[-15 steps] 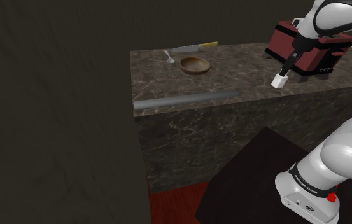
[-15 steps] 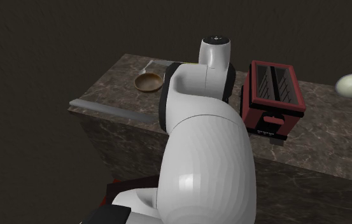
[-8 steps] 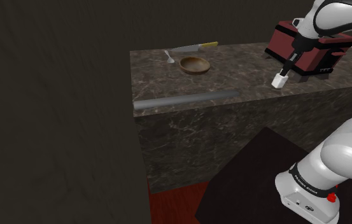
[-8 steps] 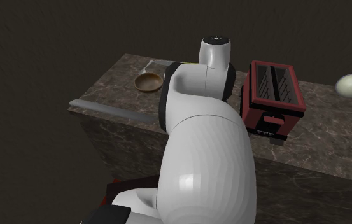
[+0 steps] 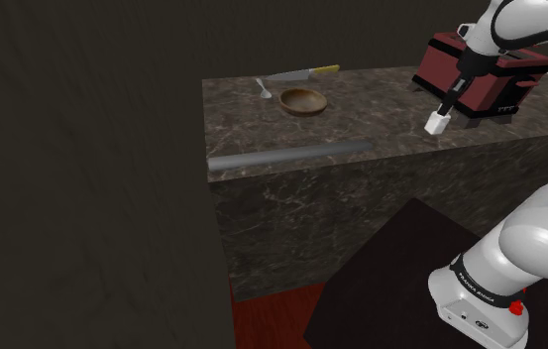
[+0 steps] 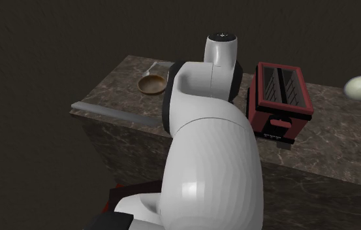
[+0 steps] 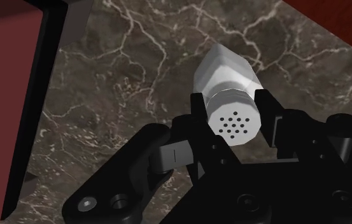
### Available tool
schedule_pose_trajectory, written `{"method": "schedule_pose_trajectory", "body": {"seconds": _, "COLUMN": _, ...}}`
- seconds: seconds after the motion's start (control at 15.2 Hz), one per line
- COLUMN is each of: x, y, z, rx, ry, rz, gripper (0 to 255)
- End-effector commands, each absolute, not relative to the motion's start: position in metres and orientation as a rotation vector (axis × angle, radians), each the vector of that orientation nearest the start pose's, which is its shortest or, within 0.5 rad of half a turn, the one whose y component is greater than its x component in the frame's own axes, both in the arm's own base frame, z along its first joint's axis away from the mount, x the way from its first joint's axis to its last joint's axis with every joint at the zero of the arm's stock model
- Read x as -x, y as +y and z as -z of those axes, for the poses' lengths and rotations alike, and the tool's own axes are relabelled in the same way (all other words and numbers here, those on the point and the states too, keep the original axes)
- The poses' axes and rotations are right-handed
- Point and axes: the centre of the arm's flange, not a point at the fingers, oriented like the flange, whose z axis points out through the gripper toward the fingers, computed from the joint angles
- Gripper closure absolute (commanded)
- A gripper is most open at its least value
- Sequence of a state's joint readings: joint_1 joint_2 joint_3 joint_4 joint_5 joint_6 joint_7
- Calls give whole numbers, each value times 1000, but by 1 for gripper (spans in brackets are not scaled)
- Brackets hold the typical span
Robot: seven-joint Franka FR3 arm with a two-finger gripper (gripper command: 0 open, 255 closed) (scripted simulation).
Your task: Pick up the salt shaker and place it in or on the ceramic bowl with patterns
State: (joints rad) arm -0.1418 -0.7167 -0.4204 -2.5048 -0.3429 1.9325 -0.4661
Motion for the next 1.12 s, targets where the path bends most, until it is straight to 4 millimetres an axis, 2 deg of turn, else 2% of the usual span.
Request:
{"method": "schedule_pose_trajectory", "body": {"seconds": 0.0, "x": -289, "y": -226, "z": -516, "rx": 3236, "ry": -146, "rz": 120, "gripper": 255}}
{"method": "schedule_pose_trajectory", "body": {"seconds": 1.06, "x": -289, "y": -226, "z": -600, "rx": 3236, "ry": -146, "rz": 120, "gripper": 255}}
